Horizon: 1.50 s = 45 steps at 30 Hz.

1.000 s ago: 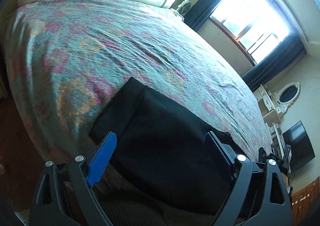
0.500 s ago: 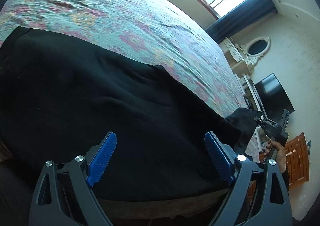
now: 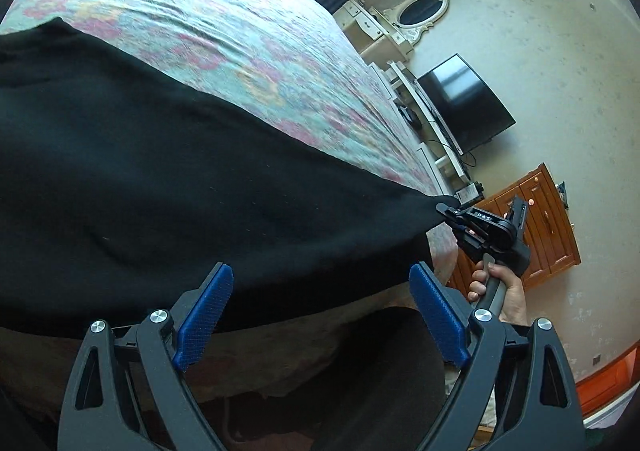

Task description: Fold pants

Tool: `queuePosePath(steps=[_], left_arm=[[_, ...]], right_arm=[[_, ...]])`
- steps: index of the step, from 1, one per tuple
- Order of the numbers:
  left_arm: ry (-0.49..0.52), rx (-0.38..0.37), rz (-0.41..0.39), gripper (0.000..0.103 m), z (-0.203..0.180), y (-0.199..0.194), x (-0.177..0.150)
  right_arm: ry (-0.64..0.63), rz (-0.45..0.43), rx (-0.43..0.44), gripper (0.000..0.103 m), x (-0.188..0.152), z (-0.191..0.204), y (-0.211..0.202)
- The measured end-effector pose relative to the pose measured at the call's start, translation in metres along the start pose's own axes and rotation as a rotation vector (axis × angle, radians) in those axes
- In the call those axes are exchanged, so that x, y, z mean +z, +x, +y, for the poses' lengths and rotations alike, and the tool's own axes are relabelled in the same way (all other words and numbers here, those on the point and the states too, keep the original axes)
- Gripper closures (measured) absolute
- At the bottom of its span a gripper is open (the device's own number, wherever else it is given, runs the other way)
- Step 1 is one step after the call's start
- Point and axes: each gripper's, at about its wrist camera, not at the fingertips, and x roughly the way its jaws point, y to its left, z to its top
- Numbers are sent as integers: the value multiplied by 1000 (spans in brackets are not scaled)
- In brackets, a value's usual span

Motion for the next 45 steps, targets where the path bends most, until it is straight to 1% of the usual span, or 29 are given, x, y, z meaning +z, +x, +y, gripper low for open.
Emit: queuePosePath(steps=[4,6,8,9,11,12,13,15,16,18,23,26,27,28,29,30,31,33,34,35,37,38,41,44,45], left_arm=[[-96,-26,18,15,-4,29,-1],[-140,-32,12,15,-3,38,-2],[-208,-62,18,15,1,41,-5],[-226,-74,24,15,2,43,-7],[-266,-73,19,15,4,47,-8],[-321,-80,17,15,8,48,-9],[-376,-99,21,15,11,47,-18],[-427,-110,38,15,12,49,-25],[-425,-102,30,15,12,50,-27],[-419,-61,6,15,15,51,-26],[-477,-43,-91,15,24,45,-19],[-550,-37,-112,15,34,44,-16],[-571,-38,-102,17,37,45,-16],[-577,-21,-96,33,38,43,-15],[-566,11,-85,45,39,42,-14],[-544,29,-66,75,40,42,-12],[-529,33,-40,85,41,44,-12],[-572,11,-30,85,52,41,-17],[-577,8,-24,89,52,41,-20],[-558,19,-22,90,51,41,-23],[-485,49,-26,91,43,38,-25],[-462,51,-28,91,40,36,-25],[-441,50,-18,91,38,34,-28],[-451,48,6,91,38,35,-33],[-440,51,8,91,36,33,-34]], right_arm=[[11,-19,55,96,7,2,-11],[15,-24,81,96,10,5,-15],[12,-28,93,96,11,6,-17],[9,-30,98,96,11,7,-18],[11,-29,105,96,12,6,-18],[18,-30,109,96,13,5,-18],[22,-29,113,96,13,4,-17],[29,-32,119,96,14,3,-17],[36,-32,126,96,15,2,-18],[45,-32,143,96,16,1,-20],[40,-44,156,96,16,0,-29],[45,-38,153,96,14,-6,-30],[49,-34,151,96,12,-9,-30],[56,-29,150,96,10,-13,-29],[66,-25,153,96,8,-17,-28],[75,-20,153,96,6,-20,-27],[83,-17,153,96,4,-24,-26],[100,-5,156,96,-2,-33,-24],[107,1,154,96,-4,-37,-24],[114,8,154,96,-7,-40,-23],[134,19,155,96,-13,-48,-24],[142,23,153,96,-16,-52,-24],[155,43,131,96,-25,-64,-23],[211,77,124,96,-38,-81,-17],[227,87,121,96,-42,-85,-15]])
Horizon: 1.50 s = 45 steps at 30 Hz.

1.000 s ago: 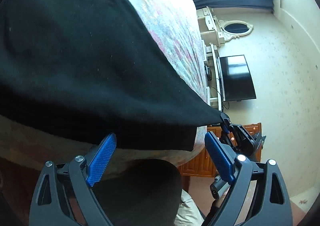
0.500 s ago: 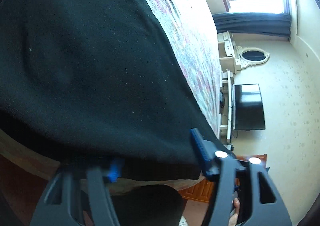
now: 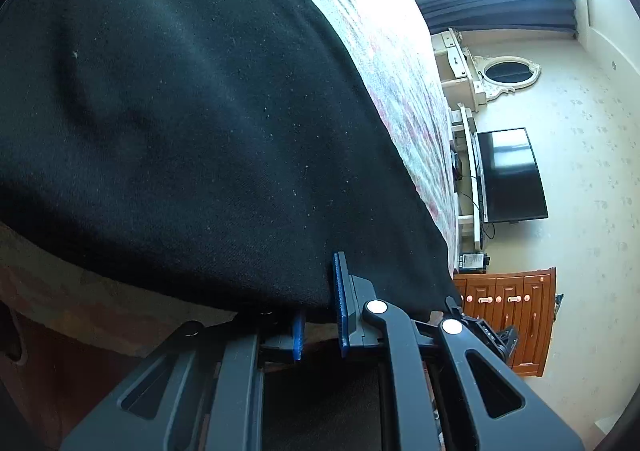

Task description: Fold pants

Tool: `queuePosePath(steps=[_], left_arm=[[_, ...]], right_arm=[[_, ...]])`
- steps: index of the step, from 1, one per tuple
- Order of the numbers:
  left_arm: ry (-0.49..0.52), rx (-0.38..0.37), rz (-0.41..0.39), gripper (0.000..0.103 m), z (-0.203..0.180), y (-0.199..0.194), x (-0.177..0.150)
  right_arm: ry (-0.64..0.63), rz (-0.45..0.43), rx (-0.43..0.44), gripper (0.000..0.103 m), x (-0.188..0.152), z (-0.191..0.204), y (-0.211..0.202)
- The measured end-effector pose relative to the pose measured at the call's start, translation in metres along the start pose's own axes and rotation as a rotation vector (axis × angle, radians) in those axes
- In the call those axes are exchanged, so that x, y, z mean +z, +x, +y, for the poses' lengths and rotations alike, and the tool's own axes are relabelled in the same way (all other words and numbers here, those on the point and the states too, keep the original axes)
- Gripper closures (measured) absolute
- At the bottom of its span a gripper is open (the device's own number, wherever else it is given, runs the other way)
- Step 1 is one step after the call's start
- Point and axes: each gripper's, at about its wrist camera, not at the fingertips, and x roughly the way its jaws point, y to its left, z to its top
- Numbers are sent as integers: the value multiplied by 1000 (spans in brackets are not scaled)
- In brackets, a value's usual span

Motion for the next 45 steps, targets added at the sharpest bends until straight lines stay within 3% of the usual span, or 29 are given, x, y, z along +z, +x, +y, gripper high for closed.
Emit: queuePosePath(steps=[12,14,15,19,23,25,29,32,34,37,40,42,43,45], left_arm=[[120,32,19,90,-9,6,-5],[133,17,35,86,-8,6,-4],[146,7,47,78,-9,4,-4],[260,-3,52,31,-20,-14,-11],[369,-35,3,28,-30,-49,-1],[395,-33,-77,22,-29,-72,16],[343,25,-244,17,0,-120,77],[301,144,-352,17,36,-154,124],[267,204,-409,17,65,-177,148],[196,232,-449,17,110,-209,174],[108,201,-467,17,148,-231,186],[60,112,-472,17,165,-238,184],[61,84,-482,17,169,-240,182],[109,105,-482,17,166,-239,178]], right_arm=[[72,30,-20,96,-16,-36,1],[80,42,-15,93,-17,-38,1],[81,31,-19,89,-17,-40,-2],[50,-57,-54,55,-7,-45,-33],[20,-105,47,37,18,-49,-51],[-36,-83,108,34,31,-45,-46],[-76,-4,161,32,47,-39,-16],[-32,64,158,31,50,-44,5],[-5,103,181,31,43,-50,13],[32,149,260,25,34,-57,15],[77,242,374,21,26,-65,19],[99,278,418,21,20,-73,21],[120,286,438,21,18,-76,24],[157,264,459,20,17,-81,24]])
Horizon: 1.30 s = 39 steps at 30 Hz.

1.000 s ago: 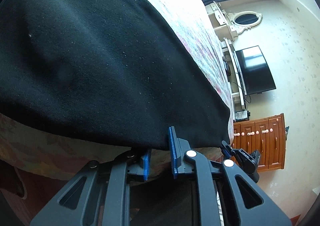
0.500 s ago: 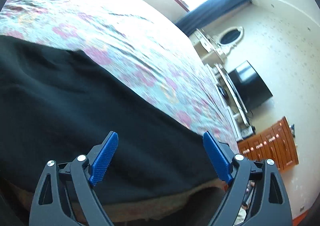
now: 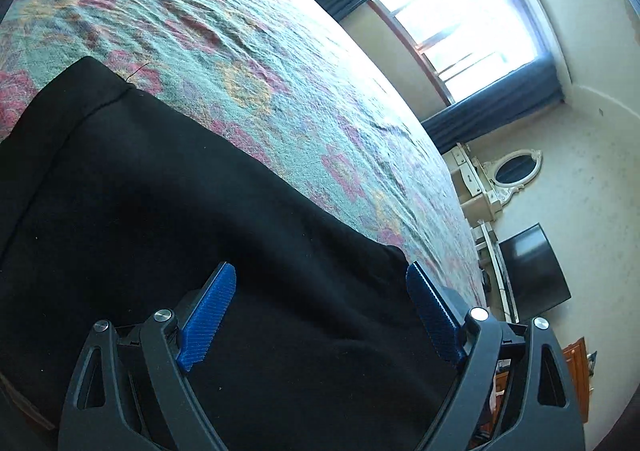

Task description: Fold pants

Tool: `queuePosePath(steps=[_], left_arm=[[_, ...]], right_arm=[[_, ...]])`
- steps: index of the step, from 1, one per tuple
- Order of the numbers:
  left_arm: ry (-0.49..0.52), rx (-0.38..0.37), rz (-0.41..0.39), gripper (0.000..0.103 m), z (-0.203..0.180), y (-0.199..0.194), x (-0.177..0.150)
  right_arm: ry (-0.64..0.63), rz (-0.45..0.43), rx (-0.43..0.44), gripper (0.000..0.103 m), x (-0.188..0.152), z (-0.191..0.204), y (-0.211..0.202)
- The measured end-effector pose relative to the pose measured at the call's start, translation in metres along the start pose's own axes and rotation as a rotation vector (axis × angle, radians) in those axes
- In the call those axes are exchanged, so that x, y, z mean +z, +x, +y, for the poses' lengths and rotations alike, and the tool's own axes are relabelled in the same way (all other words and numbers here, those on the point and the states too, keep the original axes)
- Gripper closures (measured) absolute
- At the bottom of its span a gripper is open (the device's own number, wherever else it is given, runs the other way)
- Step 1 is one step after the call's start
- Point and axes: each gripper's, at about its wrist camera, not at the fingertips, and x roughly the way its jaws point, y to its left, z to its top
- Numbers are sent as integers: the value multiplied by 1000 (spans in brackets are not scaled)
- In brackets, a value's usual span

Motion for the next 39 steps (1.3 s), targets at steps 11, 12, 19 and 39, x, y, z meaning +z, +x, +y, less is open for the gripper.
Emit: queuePosePath(steps=[11,12,19,39], left_arm=[[153,61,26,14,-10,13,-5],[158,60,30,14,-9,14,-5],[163,66,34,14,-10,12,-6],[152,36,105,14,-9,1,-3]], right_arm=[[-123,-13,-259,84,-2,29,3],[-130,-20,-245,84,-3,35,0],[-208,-71,-151,85,-1,102,-6],[-604,45,-98,85,-77,318,105]])
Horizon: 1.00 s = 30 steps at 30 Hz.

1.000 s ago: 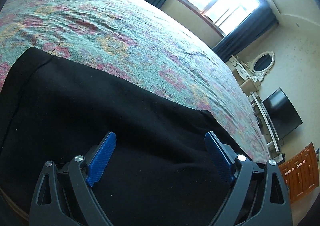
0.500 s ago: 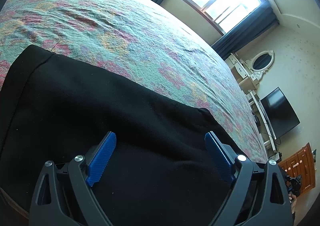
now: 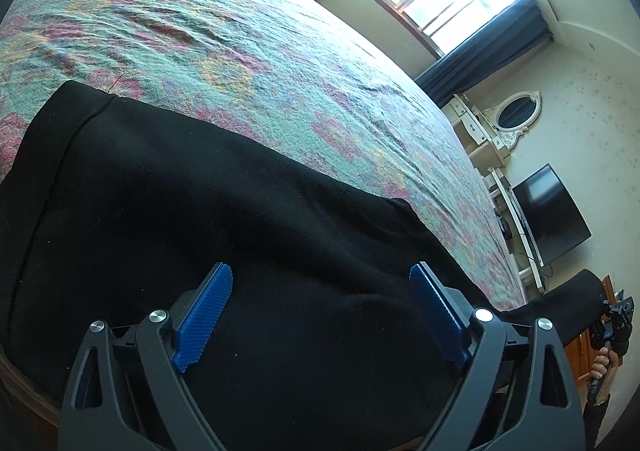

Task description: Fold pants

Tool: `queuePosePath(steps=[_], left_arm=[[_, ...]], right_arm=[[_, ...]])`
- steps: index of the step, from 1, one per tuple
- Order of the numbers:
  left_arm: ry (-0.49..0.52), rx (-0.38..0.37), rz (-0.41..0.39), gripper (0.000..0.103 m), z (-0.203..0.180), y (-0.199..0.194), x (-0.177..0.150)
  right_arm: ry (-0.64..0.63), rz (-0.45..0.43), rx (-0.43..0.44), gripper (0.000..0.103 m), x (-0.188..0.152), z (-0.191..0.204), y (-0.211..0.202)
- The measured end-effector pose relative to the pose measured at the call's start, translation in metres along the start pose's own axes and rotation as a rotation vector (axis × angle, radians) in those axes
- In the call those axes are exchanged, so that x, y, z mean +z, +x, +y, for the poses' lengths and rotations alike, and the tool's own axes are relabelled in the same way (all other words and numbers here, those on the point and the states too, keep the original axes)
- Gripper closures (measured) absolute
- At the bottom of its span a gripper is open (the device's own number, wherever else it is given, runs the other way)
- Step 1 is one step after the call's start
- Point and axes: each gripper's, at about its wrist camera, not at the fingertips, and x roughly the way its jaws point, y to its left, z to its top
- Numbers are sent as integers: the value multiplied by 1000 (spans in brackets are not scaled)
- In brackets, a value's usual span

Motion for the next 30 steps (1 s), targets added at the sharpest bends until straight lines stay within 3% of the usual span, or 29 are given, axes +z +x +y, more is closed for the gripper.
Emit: queuePosePath(steps=[7,16,22,27,30], left_arm=[[14,14,14,14,-3,3,-1],[-17,-72,55,14,9,-6,0],[-16,-90,68,14,11,-7,0],[-12,-94,77,14,11,-8,0],[-11,-95,87,14,11,-7,1]], right_arm=[[-180,143,-6,85,-32,71,96],[-275,362,-73,85,-114,91,220],[-379,462,-141,85,-166,104,260],[-514,488,-246,85,-194,113,280],[-514,527,-254,73,-205,111,290]])
